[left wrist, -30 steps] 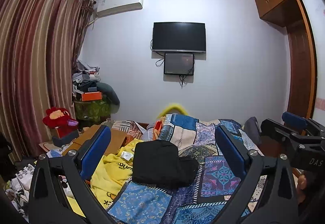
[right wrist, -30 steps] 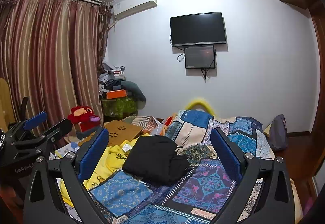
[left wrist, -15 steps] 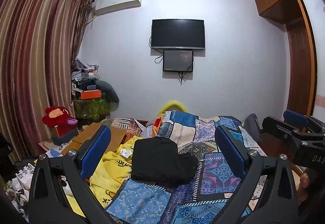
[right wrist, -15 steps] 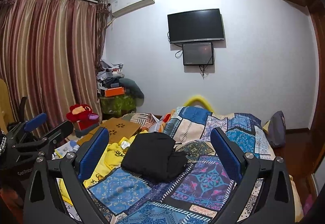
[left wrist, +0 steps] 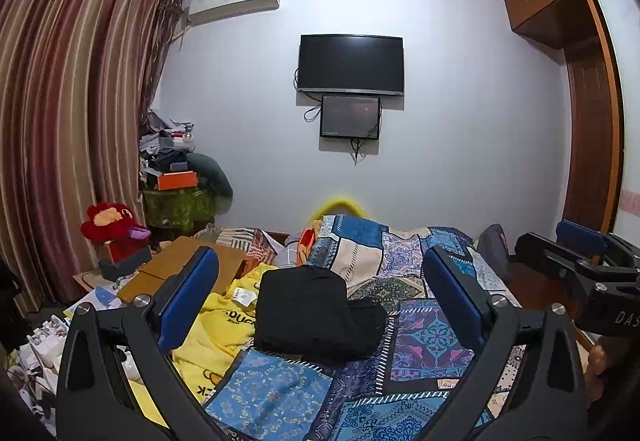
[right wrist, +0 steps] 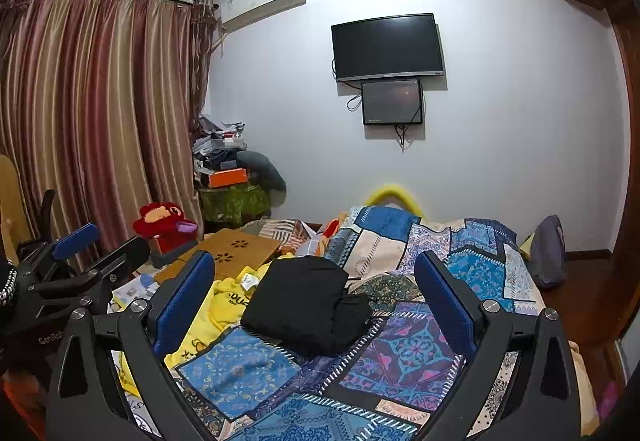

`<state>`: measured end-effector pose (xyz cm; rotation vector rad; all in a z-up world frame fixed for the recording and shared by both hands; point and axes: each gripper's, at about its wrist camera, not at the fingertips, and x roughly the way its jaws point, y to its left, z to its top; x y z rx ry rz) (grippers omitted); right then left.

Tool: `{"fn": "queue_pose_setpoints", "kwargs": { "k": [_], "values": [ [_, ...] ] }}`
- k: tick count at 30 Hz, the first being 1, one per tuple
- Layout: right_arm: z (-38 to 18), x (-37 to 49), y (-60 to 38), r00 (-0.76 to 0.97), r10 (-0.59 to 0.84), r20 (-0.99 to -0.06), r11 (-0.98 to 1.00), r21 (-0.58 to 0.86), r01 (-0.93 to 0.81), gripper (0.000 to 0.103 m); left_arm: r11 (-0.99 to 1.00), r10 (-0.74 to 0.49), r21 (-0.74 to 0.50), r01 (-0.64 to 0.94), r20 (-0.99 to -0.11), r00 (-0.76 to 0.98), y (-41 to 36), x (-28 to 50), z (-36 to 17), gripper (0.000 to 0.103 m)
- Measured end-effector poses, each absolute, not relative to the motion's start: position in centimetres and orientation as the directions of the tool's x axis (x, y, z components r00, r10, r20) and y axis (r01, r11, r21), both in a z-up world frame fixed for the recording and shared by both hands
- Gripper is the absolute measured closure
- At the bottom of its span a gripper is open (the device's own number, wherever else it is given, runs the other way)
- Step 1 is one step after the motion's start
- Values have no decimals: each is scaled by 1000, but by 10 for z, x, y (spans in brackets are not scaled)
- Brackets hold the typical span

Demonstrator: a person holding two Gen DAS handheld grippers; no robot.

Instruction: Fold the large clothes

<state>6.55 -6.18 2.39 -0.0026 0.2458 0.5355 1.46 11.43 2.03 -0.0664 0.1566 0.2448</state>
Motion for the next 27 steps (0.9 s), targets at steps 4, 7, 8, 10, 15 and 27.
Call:
{"fn": "queue_pose_setpoints", "kwargs": {
  "k": [4, 7, 8, 10, 15, 27],
  "values": [
    [24, 65, -62, 831, 504, -235, 861, 60, -505, 4, 969, 233, -51, -243, -161, 959, 115, 14, 20, 0],
    [24, 65, -62, 830, 505, -238, 860, 59, -507, 4, 969, 232, -53, -243, -161, 959, 115, 14, 21, 0],
    [24, 65, -62, 830, 505, -238, 860, 59, -506, 4, 969, 230, -56, -242, -161, 960, 116, 14, 21, 0],
    [24, 65, -62, 830, 505, -238, 860, 59, -506, 4, 970, 222, -62, -234, -163, 961, 116, 14, 22, 0],
    [24, 66, -62, 829, 505, -239, 860, 60, -506, 4, 973, 207, -70, -221, -171, 963, 117, 16, 22, 0],
    [22, 69, -63, 835, 494, -241, 867, 67, -494, 4, 973, 186, -97, -207, -190, 964, 120, 18, 22, 0]
  ]
}}
